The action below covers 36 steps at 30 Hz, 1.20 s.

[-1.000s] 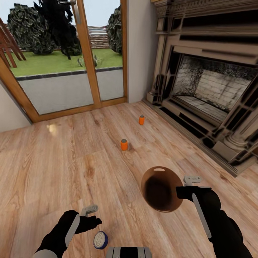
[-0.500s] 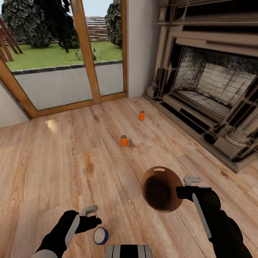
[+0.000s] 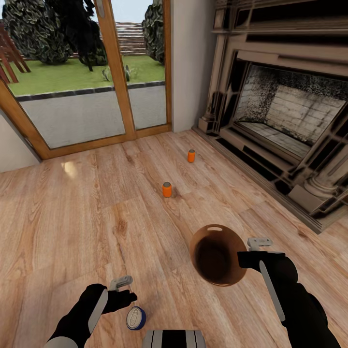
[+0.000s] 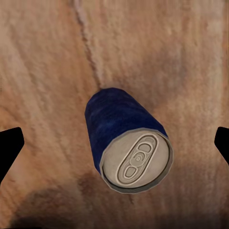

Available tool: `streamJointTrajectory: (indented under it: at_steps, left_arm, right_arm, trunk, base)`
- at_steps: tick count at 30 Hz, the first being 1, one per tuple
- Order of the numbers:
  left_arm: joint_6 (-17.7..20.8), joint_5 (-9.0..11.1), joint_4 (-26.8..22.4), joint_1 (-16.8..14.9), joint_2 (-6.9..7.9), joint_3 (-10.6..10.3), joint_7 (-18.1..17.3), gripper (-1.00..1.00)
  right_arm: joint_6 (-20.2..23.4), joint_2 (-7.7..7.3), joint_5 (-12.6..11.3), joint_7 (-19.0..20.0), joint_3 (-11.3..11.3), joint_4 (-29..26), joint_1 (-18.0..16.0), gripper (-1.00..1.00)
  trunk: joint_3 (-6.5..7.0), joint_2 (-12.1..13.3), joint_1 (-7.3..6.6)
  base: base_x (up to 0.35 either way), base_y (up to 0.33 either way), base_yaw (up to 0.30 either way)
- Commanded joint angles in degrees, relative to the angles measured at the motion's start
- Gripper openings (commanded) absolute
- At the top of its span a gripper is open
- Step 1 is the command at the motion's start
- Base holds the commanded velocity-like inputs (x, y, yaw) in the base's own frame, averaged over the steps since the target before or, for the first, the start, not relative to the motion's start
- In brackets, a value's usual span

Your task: Put the three can of soda from the living room inside the tash can in the kitchen.

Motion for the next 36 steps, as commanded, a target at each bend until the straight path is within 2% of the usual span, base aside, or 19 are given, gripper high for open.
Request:
streamJointTrajectory:
  at_steps: [1,9,22,36]
  left_arm:
    - [-0.1,0.0,0.0,0.0,-0.02,0.0,0.0,1.0]
    - [-0.3,-0.1,0.0,0.0,-0.15,0.0,0.0,1.0]
    - [-0.6,-0.1,0.0,0.0,-0.25,0.0,-0.1,1.0]
    - [-1.0,-0.2,0.0,0.0,-1.27,0.0,0.0,1.0]
  right_arm:
    - [0.0,0.01,-0.9,0.3,0.0,0.0,0.0,-1.0]
    - [0.0,0.01,-0.9,0.3,0.0,0.0,0.0,-1.0]
    - [0.0,0.01,-0.9,0.3,0.0,0.0,0.0,-1.0]
    - [0.0,0.01,-0.9,0.3,0.0,0.0,0.0,-1.0]
  trunk:
    - [0.0,0.0,0.0]
    - [-1.77,-0.1,0.2]
    - [-1.77,-0.1,0.2]
    - [-1.77,-0.1,0.2]
  base:
    - [0.0,0.0,0.0]
    - [0.0,0.0,0.0]
    - [0.0,0.0,0.0]
    - [0.0,0.0,0.0]
